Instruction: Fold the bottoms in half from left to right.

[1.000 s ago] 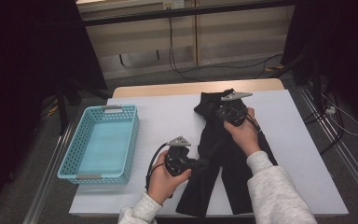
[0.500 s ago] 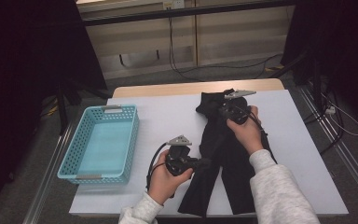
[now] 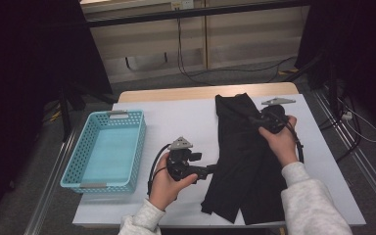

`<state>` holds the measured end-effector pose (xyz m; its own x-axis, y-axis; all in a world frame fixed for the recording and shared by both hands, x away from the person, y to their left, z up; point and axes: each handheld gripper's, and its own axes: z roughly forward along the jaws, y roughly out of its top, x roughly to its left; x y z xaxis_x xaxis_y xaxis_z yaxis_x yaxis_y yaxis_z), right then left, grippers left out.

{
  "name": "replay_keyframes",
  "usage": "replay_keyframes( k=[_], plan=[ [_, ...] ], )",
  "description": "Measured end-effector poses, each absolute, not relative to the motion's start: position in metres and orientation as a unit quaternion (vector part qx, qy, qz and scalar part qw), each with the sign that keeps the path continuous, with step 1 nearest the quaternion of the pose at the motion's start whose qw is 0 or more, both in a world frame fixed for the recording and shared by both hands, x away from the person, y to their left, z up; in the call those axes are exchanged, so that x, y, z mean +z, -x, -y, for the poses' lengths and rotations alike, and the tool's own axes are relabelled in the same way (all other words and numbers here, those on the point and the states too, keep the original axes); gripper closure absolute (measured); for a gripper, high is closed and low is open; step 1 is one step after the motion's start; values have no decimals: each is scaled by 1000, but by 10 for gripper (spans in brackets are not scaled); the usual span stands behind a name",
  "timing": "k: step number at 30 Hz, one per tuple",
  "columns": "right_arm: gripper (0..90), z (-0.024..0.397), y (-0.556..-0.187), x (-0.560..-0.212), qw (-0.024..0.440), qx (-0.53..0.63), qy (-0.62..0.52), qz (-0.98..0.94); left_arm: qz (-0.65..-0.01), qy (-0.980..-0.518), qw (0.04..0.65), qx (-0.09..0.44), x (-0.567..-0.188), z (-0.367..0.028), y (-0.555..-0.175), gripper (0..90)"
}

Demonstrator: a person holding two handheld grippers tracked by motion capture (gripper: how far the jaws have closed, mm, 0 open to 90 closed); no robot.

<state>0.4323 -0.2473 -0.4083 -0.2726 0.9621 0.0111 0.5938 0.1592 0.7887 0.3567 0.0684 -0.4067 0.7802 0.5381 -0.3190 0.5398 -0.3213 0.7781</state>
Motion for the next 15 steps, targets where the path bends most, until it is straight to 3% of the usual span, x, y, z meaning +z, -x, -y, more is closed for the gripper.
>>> replay_keyframes(
  k=[3,15],
  plan=[
    [382,243,-408,-416,243,346,-528,-736,-334,-820,464,3,-412,-71,-361,214],
    [310,245,-350,-433,224,353,-515,-748,-346,-824,448,28,-420,-82,-372,195]
  ],
)
